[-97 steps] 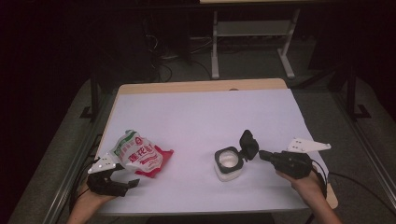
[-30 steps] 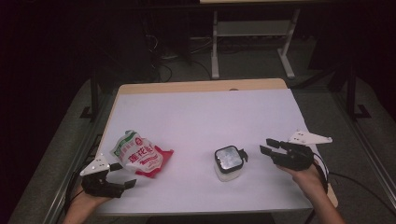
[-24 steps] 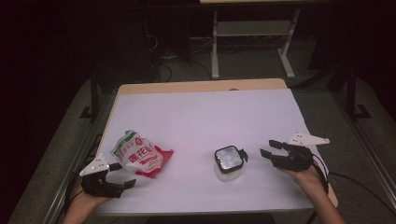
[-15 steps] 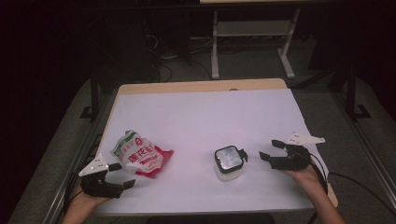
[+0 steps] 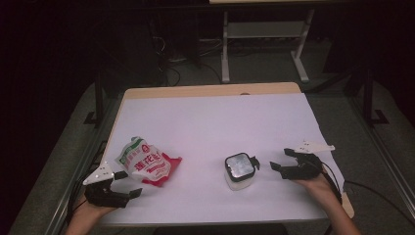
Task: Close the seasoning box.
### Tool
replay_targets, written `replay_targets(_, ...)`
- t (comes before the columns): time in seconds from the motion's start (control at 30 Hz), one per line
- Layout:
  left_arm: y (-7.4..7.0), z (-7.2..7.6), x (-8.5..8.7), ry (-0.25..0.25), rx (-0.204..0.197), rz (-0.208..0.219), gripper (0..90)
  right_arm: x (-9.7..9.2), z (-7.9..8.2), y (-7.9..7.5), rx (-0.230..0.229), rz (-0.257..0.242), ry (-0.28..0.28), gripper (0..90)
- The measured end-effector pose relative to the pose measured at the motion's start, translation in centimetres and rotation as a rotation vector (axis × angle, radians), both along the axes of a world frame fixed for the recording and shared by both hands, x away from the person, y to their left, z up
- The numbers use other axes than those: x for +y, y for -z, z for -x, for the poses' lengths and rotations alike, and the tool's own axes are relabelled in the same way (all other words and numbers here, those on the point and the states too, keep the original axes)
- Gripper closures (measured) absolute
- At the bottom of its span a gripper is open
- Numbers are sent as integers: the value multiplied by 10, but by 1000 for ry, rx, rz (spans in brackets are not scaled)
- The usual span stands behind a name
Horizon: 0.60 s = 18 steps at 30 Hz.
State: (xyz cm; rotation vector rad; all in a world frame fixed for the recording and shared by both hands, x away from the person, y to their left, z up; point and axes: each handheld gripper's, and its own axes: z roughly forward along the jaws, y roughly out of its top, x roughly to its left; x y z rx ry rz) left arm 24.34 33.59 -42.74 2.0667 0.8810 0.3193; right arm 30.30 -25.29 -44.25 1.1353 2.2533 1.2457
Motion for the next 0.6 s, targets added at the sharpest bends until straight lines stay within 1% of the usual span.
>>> replay_targets(0.43, 1, -1, -1, 3, 2, -3, 138, -1, 0, 1, 3, -5, 5, 200)
replay_targets(0.6, 1, -1, -2, 6, 0, -3, 138, -1, 0, 0, -4, -12, 3, 201)
